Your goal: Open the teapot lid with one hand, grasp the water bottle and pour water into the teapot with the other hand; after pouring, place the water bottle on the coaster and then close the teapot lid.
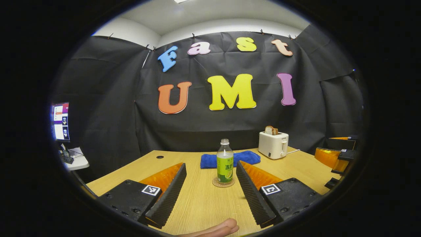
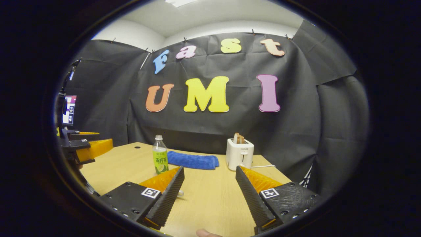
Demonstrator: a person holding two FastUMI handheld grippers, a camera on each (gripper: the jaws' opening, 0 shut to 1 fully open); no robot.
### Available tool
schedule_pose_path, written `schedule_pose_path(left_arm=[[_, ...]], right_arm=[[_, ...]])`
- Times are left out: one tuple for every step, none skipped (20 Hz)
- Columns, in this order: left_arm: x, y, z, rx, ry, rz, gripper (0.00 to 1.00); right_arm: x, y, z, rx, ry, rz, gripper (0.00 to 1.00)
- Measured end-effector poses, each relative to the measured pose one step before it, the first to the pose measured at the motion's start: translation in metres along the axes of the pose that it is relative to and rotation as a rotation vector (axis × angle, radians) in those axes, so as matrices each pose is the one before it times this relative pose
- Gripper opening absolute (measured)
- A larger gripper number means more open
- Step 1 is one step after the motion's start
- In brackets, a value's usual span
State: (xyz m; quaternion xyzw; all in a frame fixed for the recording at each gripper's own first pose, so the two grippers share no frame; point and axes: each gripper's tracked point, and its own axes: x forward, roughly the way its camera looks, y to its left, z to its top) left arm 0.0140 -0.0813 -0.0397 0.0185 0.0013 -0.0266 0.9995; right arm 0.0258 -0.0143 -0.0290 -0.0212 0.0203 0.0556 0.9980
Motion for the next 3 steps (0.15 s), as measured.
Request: schedule_pose_path(left_arm=[[0.00035,-0.00044,0.00018,-0.00085,-0.0003,-0.00147,0.95],[-0.00023,-0.00035,0.00026,-0.00206,-0.0015,-0.002,0.95],[-0.00113,-0.00184,-0.00023,-0.00207,-0.00008,-0.00111,0.95]], right_arm=[[0.0011,0.00078,-0.00112,-0.00238,0.0026,0.0023,0.95],[-0.00016,0.00149,0.00002,-0.00189,0.0015,0.0034,0.95],[0.00072,0.00074,-0.00109,-0.0012,0.00092,0.00079,0.94]])
